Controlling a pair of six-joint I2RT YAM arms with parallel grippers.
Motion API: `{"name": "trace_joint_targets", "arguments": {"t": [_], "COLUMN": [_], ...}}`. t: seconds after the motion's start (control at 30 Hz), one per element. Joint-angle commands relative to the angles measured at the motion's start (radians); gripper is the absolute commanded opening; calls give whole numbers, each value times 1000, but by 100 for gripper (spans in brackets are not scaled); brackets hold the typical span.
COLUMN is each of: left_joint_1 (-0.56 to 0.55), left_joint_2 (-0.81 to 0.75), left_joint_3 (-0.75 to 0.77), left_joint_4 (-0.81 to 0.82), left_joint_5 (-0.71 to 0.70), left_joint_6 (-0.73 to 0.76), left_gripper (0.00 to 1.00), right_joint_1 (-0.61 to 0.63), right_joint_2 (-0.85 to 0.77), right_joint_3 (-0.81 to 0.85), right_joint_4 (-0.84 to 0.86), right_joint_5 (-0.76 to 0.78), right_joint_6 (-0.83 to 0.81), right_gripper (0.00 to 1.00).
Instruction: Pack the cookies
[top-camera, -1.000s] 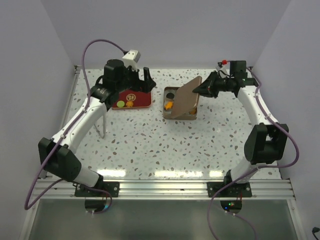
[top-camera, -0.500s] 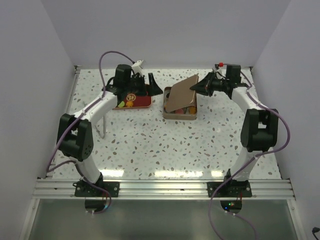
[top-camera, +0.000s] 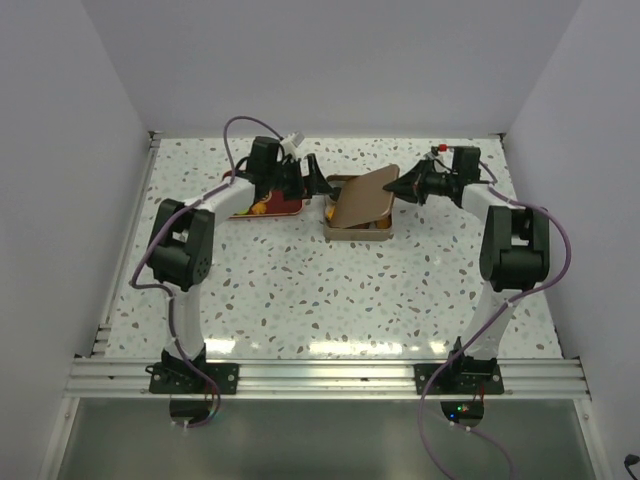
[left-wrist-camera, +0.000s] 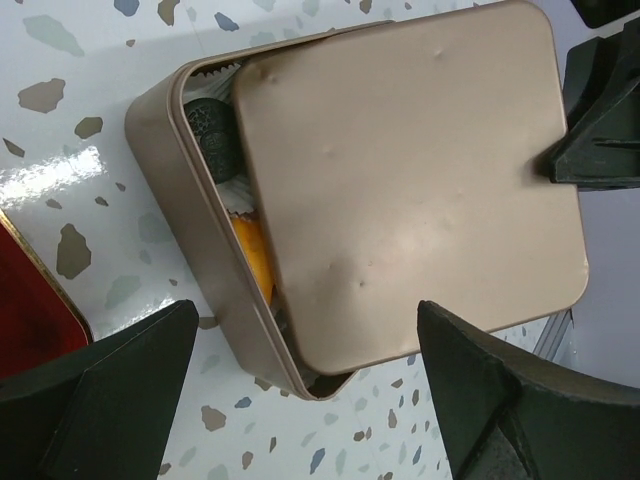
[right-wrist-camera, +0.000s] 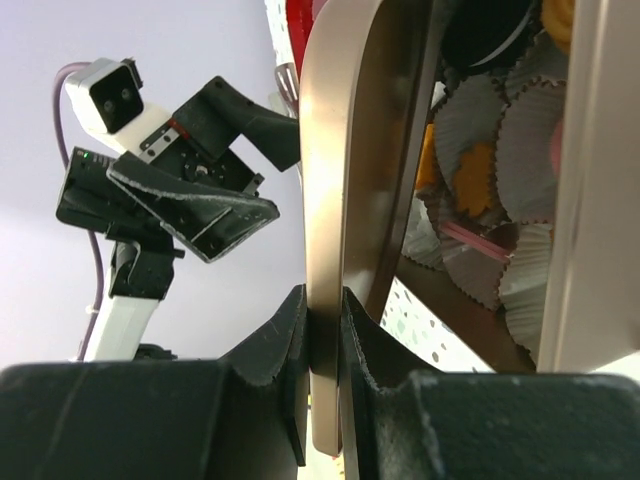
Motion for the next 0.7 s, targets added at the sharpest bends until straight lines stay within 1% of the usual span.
{"name": "trace_joint_targets", "arguments": {"t": [0.0,0.03,0.13,0.17,0.2,0.23,0.27,0.3,0.4,0.47,0.5,0.67], "left_joint_1": [1,1,-1,-2,-1,-2,-4,-4,-4,-4,-5,-9], "left_joint_2": [33,48,68,73,76,81,84,87,92,96,98,102], "left_joint_3": [55,61,71,72,74,72,72,69,64,61,61,49], "left_joint_4": [84,84,86,86,84,84,84,83,81,81,84,95], "left_joint_5": [40,44,50,52,52,54,52,54,52,54,55,60], "left_joint_6": [-33,-36,-40,-42,-42,-42,-42,-40,-34,-33,-33,-34], "left_gripper": [96,96,96,96,96,96,96,96,96,96,96,96], "right_joint_1": [-14,-14,-16,-16,-17,-19,-22,-23,-30,-36,-39,-51], "right_joint_2": [11,14,11,8,4,-2,-3,-5,-6,-11,-11,-8], "right_joint_3": [-11,-12,-16,-16,-14,-14,-16,-17,-22,-23,-19,-11], "right_joint_4": [37,37,2,-8,-23,-53,-67,-98,-156,-196,-256,-348], "right_joint_5": [-26,-28,-25,-23,-19,-10,-5,0,24,59,75,144], "right_joint_6": [-30,-35,-55,-70,-82,-93,-116,-125,-168,-206,-223,-276], "right_gripper": [7,13,24,34,40,45,51,54,58,58,58,57]}}
